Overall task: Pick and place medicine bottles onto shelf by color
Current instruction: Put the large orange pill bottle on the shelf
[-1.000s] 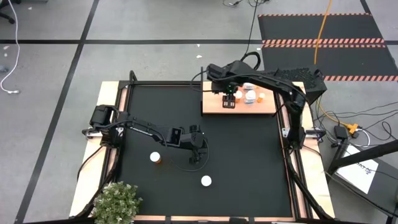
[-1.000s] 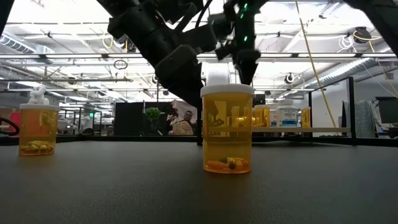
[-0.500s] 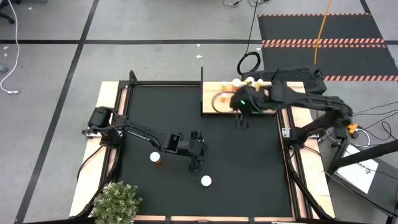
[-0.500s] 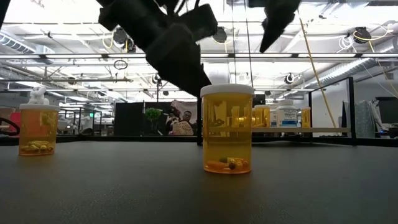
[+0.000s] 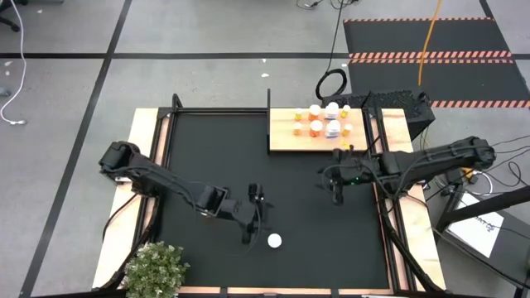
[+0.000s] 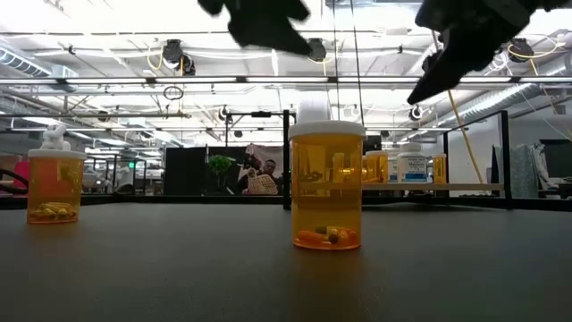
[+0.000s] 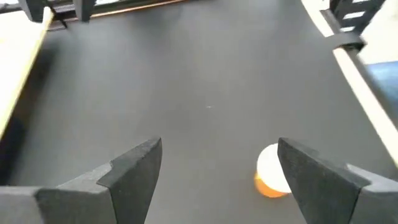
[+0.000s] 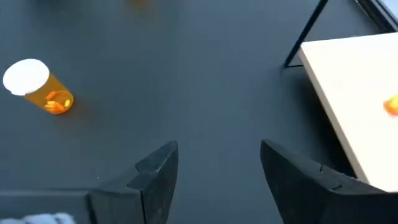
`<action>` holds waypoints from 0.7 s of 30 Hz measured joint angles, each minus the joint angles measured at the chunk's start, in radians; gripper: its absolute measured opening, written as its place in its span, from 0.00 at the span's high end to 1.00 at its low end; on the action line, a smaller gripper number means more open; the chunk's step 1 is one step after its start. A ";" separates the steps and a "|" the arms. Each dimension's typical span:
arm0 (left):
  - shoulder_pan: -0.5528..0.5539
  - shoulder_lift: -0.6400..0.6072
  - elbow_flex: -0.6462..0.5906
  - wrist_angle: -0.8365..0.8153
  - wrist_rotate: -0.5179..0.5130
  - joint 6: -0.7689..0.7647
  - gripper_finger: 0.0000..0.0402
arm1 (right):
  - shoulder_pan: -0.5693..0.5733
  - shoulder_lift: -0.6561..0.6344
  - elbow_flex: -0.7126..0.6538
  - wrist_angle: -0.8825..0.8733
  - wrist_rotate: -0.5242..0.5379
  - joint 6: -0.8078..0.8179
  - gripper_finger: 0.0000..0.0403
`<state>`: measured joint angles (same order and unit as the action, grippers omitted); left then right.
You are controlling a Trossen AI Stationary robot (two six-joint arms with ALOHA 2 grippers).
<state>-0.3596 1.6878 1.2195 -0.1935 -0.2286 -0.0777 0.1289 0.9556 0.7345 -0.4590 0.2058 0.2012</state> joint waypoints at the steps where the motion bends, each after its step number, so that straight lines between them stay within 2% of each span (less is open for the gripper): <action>1: -0.011 0.002 0.033 -0.047 -0.002 -0.021 0.20 | 0.010 -0.004 -0.022 0.023 0.001 0.000 0.44; 4: -0.041 0.029 0.133 -0.136 -0.019 -0.057 0.20 | 0.024 -0.004 -0.057 0.066 -0.002 -0.015 0.44; 10: -0.095 0.106 0.264 -0.294 -0.007 -0.095 0.20 | 0.046 -0.002 -0.063 0.042 -0.053 0.013 0.44; 14: -0.115 0.187 0.342 -0.386 0.020 -0.152 0.20 | 0.064 -0.002 -0.063 0.026 -0.053 0.029 0.44; 21: -0.120 0.343 0.530 -0.572 0.054 -0.141 0.20 | 0.070 -0.002 -0.061 0.029 -0.053 0.023 0.44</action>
<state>-0.4793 2.0307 1.7494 -0.7650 -0.1747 -0.2190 0.1986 0.9538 0.6731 -0.4301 0.1533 0.2241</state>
